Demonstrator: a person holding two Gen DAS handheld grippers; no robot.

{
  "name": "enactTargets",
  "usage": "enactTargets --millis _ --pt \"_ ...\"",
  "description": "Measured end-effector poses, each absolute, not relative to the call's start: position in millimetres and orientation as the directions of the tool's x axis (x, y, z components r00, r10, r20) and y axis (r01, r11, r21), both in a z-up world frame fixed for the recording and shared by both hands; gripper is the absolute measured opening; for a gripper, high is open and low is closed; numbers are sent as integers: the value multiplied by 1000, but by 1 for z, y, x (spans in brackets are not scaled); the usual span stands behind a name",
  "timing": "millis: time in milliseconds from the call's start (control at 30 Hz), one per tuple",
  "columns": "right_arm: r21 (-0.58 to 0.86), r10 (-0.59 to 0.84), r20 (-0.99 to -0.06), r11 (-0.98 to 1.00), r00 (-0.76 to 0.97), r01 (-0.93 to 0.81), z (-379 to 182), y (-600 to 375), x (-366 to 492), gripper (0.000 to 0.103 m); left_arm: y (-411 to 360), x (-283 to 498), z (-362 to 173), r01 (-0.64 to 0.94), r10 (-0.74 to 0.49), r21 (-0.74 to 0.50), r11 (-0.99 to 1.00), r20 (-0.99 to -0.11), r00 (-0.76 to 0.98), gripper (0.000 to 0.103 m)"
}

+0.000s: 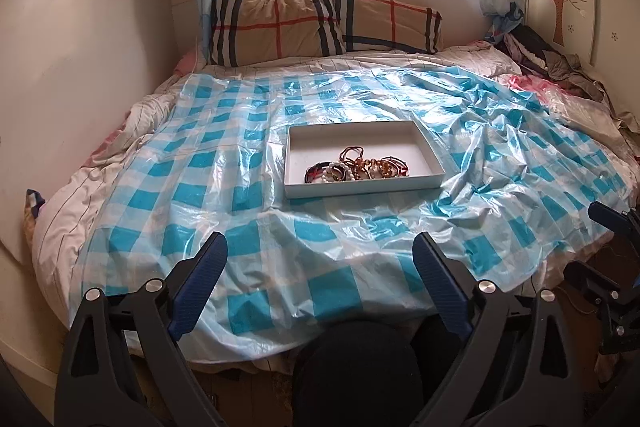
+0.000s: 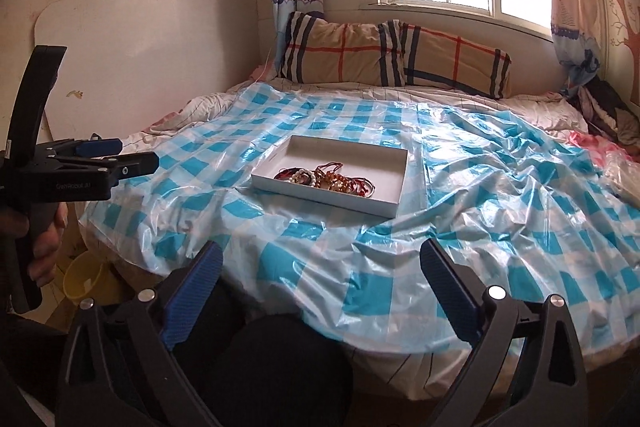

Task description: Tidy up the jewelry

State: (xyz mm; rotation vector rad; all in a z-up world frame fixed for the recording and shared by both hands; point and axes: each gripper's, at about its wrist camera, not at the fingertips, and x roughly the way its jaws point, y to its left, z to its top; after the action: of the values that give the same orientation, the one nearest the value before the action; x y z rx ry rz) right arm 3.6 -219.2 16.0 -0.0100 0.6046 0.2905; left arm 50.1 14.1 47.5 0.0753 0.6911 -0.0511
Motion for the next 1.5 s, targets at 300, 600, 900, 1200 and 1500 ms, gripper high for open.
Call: enactTargets --millis 300,600,900,1200,1500 --pt "180 283 -588 959 758 -219 8 -202 -52 95 23 -1 42 30 -37 -23 999 -643 765 91" --pt "145 255 -543 967 800 -209 21 -200 -79 96 22 -28 58 29 -33 -17 999 -604 796 95" --pt "148 252 -513 968 821 -205 27 -204 -94 96 18 -47 57 44 -37 -3 999 -606 794 95" --pt "145 248 -512 969 823 -201 27 -204 -98 96 18 -57 52 47 -42 -7 999 -613 789 95" --pt "141 232 -511 972 827 -186 26 -206 -104 96 19 -61 48 41 -34 -3 999 -613 789 95"
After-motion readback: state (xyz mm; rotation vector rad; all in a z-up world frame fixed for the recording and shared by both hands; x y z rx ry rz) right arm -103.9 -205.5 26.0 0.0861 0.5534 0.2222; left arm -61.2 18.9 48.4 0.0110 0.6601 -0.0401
